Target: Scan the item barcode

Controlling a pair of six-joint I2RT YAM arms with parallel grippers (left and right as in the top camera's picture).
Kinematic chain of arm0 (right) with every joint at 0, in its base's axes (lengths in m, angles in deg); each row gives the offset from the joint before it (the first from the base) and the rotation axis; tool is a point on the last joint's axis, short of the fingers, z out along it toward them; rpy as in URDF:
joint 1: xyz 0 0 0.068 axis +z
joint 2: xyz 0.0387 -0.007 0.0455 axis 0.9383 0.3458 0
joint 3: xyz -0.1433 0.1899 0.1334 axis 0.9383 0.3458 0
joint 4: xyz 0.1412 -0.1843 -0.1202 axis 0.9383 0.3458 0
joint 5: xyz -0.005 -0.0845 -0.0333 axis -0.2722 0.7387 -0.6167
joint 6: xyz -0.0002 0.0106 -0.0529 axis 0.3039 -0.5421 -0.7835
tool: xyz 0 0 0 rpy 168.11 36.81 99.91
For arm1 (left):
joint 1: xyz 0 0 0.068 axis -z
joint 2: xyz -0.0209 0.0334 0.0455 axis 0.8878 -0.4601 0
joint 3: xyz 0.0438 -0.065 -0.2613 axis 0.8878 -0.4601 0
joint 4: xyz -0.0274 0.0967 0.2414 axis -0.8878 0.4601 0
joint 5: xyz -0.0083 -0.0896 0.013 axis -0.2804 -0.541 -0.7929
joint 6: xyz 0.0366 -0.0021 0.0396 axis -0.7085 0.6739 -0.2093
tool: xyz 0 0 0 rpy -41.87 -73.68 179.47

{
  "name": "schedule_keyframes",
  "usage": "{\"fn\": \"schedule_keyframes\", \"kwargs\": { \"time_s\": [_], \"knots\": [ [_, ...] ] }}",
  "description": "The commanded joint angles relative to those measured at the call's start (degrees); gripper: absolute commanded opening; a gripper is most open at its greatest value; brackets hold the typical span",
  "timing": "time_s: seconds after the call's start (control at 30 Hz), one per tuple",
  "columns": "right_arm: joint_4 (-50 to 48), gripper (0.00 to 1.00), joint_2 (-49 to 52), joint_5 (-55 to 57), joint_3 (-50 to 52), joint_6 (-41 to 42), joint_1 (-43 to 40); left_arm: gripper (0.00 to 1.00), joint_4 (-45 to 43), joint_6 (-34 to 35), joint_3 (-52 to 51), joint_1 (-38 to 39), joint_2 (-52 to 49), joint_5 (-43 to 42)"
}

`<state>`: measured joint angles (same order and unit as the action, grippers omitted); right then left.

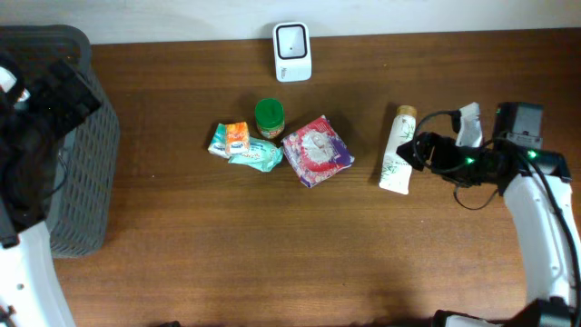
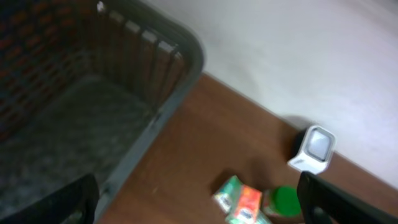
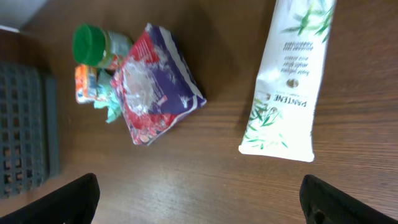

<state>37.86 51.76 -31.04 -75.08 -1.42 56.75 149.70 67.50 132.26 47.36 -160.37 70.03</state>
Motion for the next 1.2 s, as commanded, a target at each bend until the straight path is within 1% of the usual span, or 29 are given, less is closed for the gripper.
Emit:
{"fn": "schedule_keyframes", "kwargs": {
  "time_s": [0.0,0.03,0.1,0.13,0.2,0.3,0.43,0.53,0.57,0.63,0.67,0.7,0.77,0.87,0.93,1.03,1.07,1.17],
  "knots": [
    [0.4,0.98,1.3,8.9,-1.7,-0.3,4.9,0.99,2.5,0.3,0.0,-0.4,-1.2,3.2],
    [2.6,0.98,1.3,15.5,-4.5,1.8,7.1,0.99,2.7,0.3,0.0,-0.4,-1.2,3.2],
    [6.4,0.98,1.3,22.2,-10.9,2.6,9.8,0.99,2.7,0.3,0.0,-0.4,-1.2,3.2],
    [9.3,0.98,1.4,26.7,-16.2,2.6,11.8,0.99,2.7,0.3,0.0,-0.4,-1.2,3.2],
    [10.3,0.98,2.0,28.8,-19.6,2.6,13.0,0.99,2.7,0.3,0.0,-0.4,-1.2,3.2],
    [8.5,0.98,5.5,32.9,-19.7,2.6,13.0,0.99,2.7,0.3,0.0,-0.4,-1.2,3.2],
    [0.2,0.98,12.7,36.7,-19.7,2.6,13.0,0.99,2.7,0.3,0.0,-0.4,-1.2,3.2],
    [-2.4,0.99,17.2,36.0,-19.7,2.6,12.3,0.99,2.7,0.3,0.0,-0.4,-1.2,3.2],
    [-2.4,0.98,18.4,33.5,-19.7,2.6,11.3,0.99,2.7,0.3,0.0,-0.4,-1.2,3.2],
    [-3.0,0.98,20.6,20.8,-19.7,0.8,6.7,0.99,2.7,0.3,0.0,-0.4,-1.2,3.2],
    [-3.0,0.98,21.3,15.9,-19.7,-0.6,4.6,0.99,2.7,0.3,0.0,-0.4,-1.2,3.2],
    [-3.0,0.98,21.7,13.9,-19.7,-0.9,3.2,0.99,2.7,0.3,0.0,-0.4,-1.2,3.2],
    [-3.0,0.99,23.2,13.7,-19.7,-0.9,1.7,0.99,2.7,0.3,0.0,-0.4,-1.2,3.2],
    [-3.1,0.98,26.6,13.7,-19.5,-0.9,1.8,0.99,2.7,0.3,0.0,-0.4,-1.2,3.2],
    [-3.1,0.85,29.9,13.7,-19.5,-0.9,1.8,0.99,2.7,0.3,0.0,-0.4,-1.2,3.2],
    [-2.8,0.81,33.4,12.8,-19.3,-0.9,1.8,0.99,2.7,0.3,0.0,-0.4,-1.2,3.2],
    [-2.9,0.78,33.8,12.5,-19.0,-0.9,1.9,0.99,2.7,0.3,0.0,-0.4,-1.2,3.2],
    [-2.9,0.77,34.8,12.4,-18.1,-0.9,2.8,0.99,2.7,0.3,0.0,-0.4,-1.2,3.2]
  ]
}}
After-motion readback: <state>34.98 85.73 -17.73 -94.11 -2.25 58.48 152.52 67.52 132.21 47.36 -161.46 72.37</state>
